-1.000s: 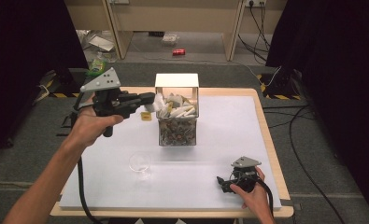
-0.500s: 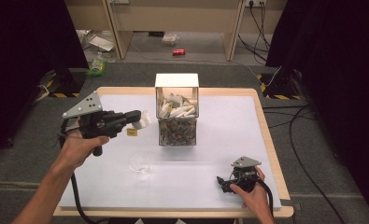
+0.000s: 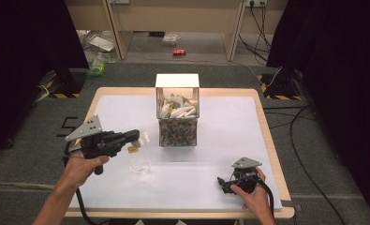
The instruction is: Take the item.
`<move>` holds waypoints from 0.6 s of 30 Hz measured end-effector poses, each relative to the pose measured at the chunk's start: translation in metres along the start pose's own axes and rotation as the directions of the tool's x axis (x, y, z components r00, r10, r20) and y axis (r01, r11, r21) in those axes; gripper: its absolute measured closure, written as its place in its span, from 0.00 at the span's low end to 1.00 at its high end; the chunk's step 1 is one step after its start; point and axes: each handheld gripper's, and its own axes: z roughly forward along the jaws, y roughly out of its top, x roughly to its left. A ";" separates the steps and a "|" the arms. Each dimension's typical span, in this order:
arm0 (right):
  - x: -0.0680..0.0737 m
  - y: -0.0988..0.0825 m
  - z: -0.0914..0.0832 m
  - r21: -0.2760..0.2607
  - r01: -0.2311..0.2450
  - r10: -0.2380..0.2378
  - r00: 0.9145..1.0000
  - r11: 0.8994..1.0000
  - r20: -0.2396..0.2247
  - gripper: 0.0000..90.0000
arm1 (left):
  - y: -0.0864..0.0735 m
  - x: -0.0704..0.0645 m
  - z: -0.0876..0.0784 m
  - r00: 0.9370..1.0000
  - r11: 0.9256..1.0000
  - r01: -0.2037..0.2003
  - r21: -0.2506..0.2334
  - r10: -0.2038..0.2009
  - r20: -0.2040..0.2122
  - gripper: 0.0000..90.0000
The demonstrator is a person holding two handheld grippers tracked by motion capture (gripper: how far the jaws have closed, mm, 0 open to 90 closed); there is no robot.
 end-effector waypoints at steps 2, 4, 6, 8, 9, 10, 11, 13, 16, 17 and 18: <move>0.000 0.000 0.000 0.000 0.000 0.000 1.000 1.000 0.000 0.00 | -0.004 0.000 0.001 1.000 1.000 0.004 0.001 -0.004 0.001 0.98; 0.000 0.000 0.000 0.000 0.000 0.000 1.000 1.000 0.000 0.00 | -0.011 -0.001 0.002 1.000 1.000 0.013 0.001 -0.013 -0.004 0.98; 0.000 0.000 0.000 0.000 0.000 0.000 1.000 1.000 0.000 0.00 | -0.015 -0.001 0.003 1.000 1.000 0.016 0.002 -0.016 -0.007 0.98; 0.000 0.000 0.000 0.000 0.000 0.000 1.000 1.000 0.000 0.00 | -0.017 -0.001 0.003 1.000 1.000 0.018 0.001 -0.018 -0.007 0.98; 0.000 0.000 0.000 0.000 0.000 0.000 1.000 1.000 0.000 0.00 | -0.018 -0.002 0.003 1.000 1.000 0.016 0.001 -0.016 -0.011 0.98; 0.000 0.000 0.000 0.000 0.000 0.000 1.000 1.000 0.000 0.00 | -0.019 -0.002 0.004 1.000 1.000 0.012 0.002 -0.012 -0.014 0.98; 0.000 0.000 0.000 0.000 0.000 0.000 1.000 1.000 0.000 0.00 | -0.019 -0.002 0.004 1.000 1.000 0.012 0.002 -0.012 -0.014 0.98; 0.000 0.000 0.000 0.000 0.000 0.000 1.000 1.000 0.000 0.00 | -0.023 -0.002 0.004 1.000 1.000 0.015 0.004 -0.015 -0.015 0.98; 0.000 0.000 0.000 0.001 0.001 -0.001 1.000 1.000 0.000 0.00 | -0.027 -0.002 0.005 1.000 1.000 0.020 0.005 -0.020 -0.017 0.98; 0.000 0.000 0.000 0.001 0.001 -0.001 1.000 1.000 0.000 0.00 | -0.027 -0.002 0.005 1.000 1.000 0.020 0.005 -0.020 -0.017 0.98; 0.000 0.000 0.000 0.000 0.001 -0.001 1.000 1.000 0.000 0.00 | -0.029 -0.001 0.005 1.000 1.000 0.023 0.005 -0.023 -0.020 0.98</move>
